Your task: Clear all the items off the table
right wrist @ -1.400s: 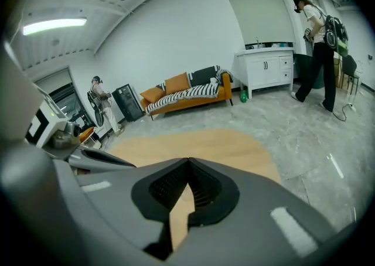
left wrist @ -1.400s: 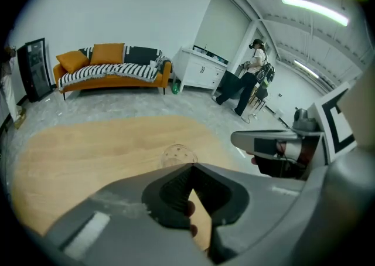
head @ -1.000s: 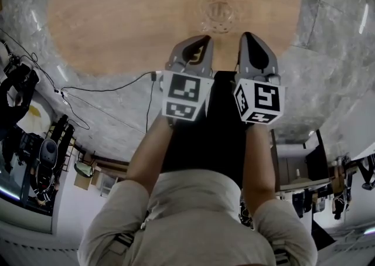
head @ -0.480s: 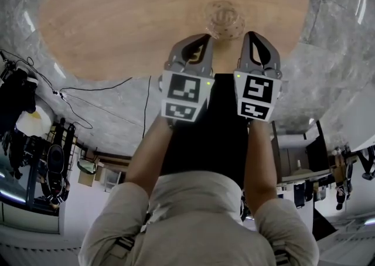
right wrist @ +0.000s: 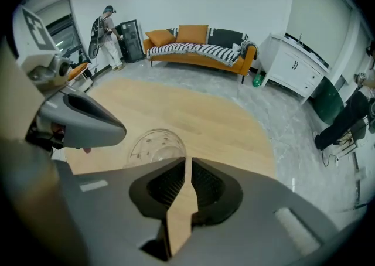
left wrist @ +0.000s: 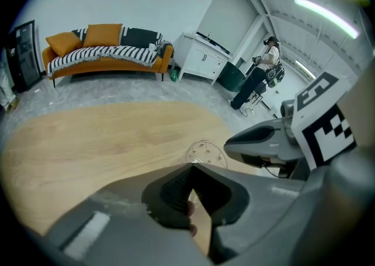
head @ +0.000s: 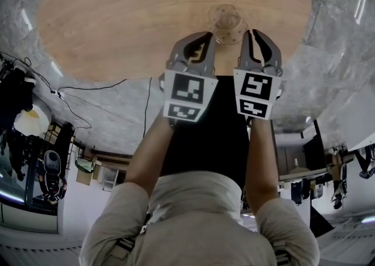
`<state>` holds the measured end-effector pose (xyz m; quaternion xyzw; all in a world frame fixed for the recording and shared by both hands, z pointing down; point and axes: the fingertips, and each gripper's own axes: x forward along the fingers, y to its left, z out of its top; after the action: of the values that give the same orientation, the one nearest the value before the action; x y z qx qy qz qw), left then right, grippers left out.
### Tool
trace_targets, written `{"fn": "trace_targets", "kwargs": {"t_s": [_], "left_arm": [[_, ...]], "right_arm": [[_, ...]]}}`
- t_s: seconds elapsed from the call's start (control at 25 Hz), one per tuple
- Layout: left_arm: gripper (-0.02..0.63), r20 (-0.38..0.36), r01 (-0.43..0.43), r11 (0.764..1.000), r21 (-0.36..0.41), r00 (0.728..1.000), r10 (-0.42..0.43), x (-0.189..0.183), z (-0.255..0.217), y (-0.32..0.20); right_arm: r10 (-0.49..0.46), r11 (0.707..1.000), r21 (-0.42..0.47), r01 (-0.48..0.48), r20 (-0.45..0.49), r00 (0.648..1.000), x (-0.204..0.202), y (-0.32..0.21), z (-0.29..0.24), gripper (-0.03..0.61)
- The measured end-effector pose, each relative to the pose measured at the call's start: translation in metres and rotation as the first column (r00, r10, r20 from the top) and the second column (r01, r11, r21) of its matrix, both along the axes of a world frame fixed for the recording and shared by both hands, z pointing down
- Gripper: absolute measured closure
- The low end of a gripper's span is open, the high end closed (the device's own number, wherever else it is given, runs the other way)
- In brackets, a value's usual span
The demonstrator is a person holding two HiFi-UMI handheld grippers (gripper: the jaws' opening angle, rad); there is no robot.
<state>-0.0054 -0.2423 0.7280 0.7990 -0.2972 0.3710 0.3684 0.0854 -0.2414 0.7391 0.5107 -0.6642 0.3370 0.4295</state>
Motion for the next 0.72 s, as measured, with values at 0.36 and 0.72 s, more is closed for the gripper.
{"fn": "trace_targets", "kwargs": {"t_s": [0.36,0.72], "left_arm": [[0.594,-0.002,0.003,1.000,-0.002,1.000,-0.003,-0.003,0.000,-0.007],[0.594,0.000,0.009,1.000,-0.020,1.000,-0.009,-0.001,0.005,-0.008]], "right_arm": [[-0.040,0.999,-0.012,0.040,0.003,0.999,-0.012,-0.011,0.003,0.525],[-0.083,0.996,-0.035,0.083,-0.009,0.997,-0.013,-0.018,0.020,0.522]]}}
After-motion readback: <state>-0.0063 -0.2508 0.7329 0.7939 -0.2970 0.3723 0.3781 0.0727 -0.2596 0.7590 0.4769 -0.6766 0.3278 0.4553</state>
